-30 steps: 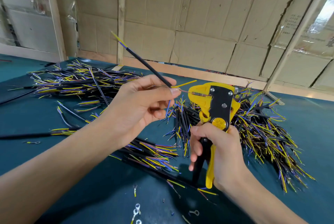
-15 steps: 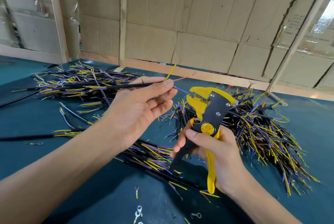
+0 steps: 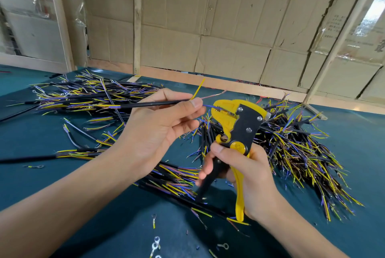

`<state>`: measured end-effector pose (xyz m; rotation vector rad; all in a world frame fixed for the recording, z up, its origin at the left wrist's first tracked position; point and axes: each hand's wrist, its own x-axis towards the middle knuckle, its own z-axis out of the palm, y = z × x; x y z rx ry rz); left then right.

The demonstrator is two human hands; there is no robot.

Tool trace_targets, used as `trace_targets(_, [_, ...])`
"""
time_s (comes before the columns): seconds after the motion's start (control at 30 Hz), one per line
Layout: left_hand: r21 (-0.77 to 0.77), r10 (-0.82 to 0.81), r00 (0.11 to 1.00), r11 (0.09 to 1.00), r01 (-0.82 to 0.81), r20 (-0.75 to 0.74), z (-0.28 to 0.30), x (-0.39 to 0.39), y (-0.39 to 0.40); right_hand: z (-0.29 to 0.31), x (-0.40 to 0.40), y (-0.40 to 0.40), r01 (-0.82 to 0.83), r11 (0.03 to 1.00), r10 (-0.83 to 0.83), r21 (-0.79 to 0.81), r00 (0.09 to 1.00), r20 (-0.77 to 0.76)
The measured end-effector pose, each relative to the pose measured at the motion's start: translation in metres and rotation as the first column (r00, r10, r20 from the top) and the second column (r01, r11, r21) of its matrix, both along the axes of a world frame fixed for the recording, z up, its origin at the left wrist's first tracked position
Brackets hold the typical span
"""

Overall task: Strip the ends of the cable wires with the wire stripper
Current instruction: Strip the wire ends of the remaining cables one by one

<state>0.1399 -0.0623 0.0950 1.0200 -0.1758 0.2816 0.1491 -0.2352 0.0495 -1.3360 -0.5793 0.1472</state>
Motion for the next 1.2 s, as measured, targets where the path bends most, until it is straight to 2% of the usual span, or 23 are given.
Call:
trace_targets(0.13, [0.210,0.144,0.989,0.967,-0.143,0.009,-0.001,0.000,0.002,0.005,-0.007,0.004,0.132,0.991,-0.130,0.007,0.988,-0.087])
trace_targets(0.2, [0.231,0.154,0.988,0.961,-0.153,0.016,-0.002,0.000,0.002,0.006,-0.008,0.005,0.160,0.987,-0.156,0.025,0.979,-0.127])
trace_targets(0.3, [0.202,0.129,0.992,0.971,-0.128,0.007,-0.003,0.002,0.004,0.008,-0.004,0.005,0.058,0.992,-0.036,0.114,0.982,-0.187])
trace_targets(0.37, [0.219,0.178,0.984,0.959,-0.177,0.019,-0.004,0.007,0.007,0.011,0.000,0.003,0.020,0.981,0.029,0.193,0.968,-0.250])
trace_targets(0.4, [0.301,0.261,0.963,0.916,-0.267,0.060,-0.007,0.009,0.010,0.012,0.002,0.003,0.031,0.975,0.030,0.221,0.963,-0.267])
trace_targets(0.43, [0.417,0.355,0.923,0.824,-0.383,0.147,-0.010,0.013,0.012,0.014,0.003,0.002,0.048,0.970,0.020,0.238,0.961,-0.275])
trace_targets(0.5, [0.576,0.433,0.819,0.583,-0.573,0.376,-0.020,0.016,0.015,0.015,0.004,0.002,0.068,0.969,0.006,0.239,0.955,-0.295])
trace_targets(0.6, [0.661,0.301,0.733,0.317,-0.680,0.610,-0.032,0.015,0.013,0.014,0.001,0.004,0.021,0.991,0.021,0.132,0.951,-0.309])
trace_targets(0.63, [0.671,0.241,0.717,0.254,-0.697,0.654,-0.035,0.015,0.011,0.012,-0.001,0.006,-0.011,0.997,0.032,0.071,0.954,-0.298])
trace_targets(0.73, [0.742,0.140,0.785,0.261,-0.617,0.604,-0.034,0.014,0.008,0.009,-0.007,0.014,-0.056,0.998,0.060,0.024,0.954,-0.294])
trace_targets(0.77, [0.737,0.088,0.767,0.228,-0.636,0.635,-0.032,0.013,0.007,0.009,-0.007,0.015,-0.037,0.999,0.047,0.038,0.949,-0.311])
trace_targets(0.83, [0.673,-0.041,0.673,0.104,-0.732,0.738,-0.030,0.011,0.007,0.012,-0.007,0.013,-0.002,0.999,0.019,0.049,0.941,-0.338])
trace_targets(0.93, [0.643,-0.163,0.642,-0.049,-0.764,0.750,-0.022,0.009,0.008,0.020,-0.009,0.009,-0.056,0.997,0.070,0.054,0.942,-0.329])
trace_targets(1.0, [0.668,-0.183,0.681,-0.135,-0.732,0.709,-0.020,0.007,0.008,0.021,-0.013,0.010,-0.094,0.995,0.098,0.028,0.945,-0.313])
trace_targets(1.1, [0.709,-0.172,0.736,-0.196,-0.677,0.655,-0.022,0.006,0.004,0.020,-0.015,0.014,-0.080,0.995,0.059,-0.059,0.955,-0.290])
trace_targets(1.17, [0.735,-0.102,0.759,-0.195,-0.649,0.643,-0.026,0.012,-0.001,0.022,-0.011,0.013,-0.037,0.996,0.010,-0.079,0.950,-0.311])
trace_targets(1.2, [0.747,-0.053,0.761,-0.155,-0.646,0.647,-0.028,0.017,-0.001,0.024,-0.007,0.010,-0.009,0.999,-0.007,-0.045,0.936,-0.352])
